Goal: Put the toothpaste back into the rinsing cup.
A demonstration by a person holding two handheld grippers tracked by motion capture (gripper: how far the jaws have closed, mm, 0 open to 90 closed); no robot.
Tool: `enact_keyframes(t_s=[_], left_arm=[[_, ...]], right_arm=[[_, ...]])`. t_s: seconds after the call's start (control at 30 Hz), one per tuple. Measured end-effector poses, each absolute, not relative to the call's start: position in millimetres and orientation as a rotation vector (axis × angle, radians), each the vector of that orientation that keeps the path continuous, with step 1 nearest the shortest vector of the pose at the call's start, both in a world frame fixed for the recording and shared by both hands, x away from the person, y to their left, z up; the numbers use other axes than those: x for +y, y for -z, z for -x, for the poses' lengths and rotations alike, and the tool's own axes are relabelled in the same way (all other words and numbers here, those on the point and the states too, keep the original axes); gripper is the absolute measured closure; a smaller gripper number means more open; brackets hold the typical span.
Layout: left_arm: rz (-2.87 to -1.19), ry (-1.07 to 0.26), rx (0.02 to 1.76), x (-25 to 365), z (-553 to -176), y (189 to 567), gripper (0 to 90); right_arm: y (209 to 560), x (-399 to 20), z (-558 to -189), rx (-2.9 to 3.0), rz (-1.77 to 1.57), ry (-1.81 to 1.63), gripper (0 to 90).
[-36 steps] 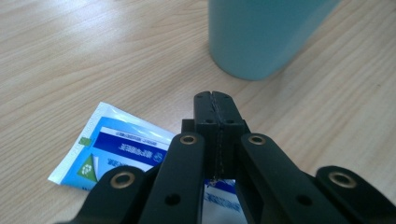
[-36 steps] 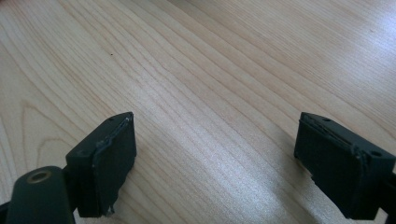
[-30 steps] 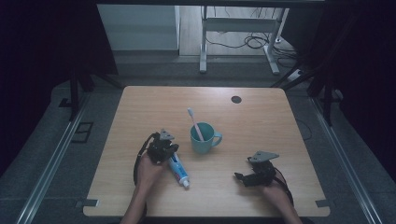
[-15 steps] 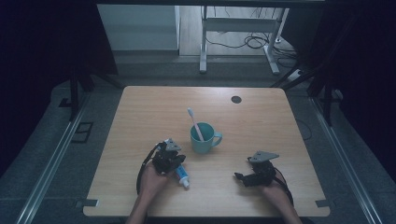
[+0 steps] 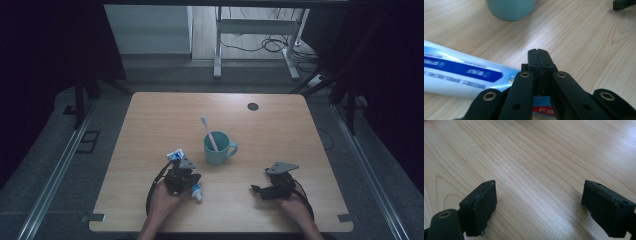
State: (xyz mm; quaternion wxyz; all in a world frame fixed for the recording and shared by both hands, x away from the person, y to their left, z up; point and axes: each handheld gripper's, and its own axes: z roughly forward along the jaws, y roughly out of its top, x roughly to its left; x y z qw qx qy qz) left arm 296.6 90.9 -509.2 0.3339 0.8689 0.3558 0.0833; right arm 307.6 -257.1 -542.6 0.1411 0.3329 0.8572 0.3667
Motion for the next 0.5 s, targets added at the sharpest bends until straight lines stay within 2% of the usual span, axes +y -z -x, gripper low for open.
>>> enact_keyframes(t_s=[0.5], left_arm=[[-2.309,-0.260,0.932,96.0,-282.6,509.0,89.7]], right_arm=[[542.7,-257.0,-307.5,2.474,-0.962,-1.060,12.8]])
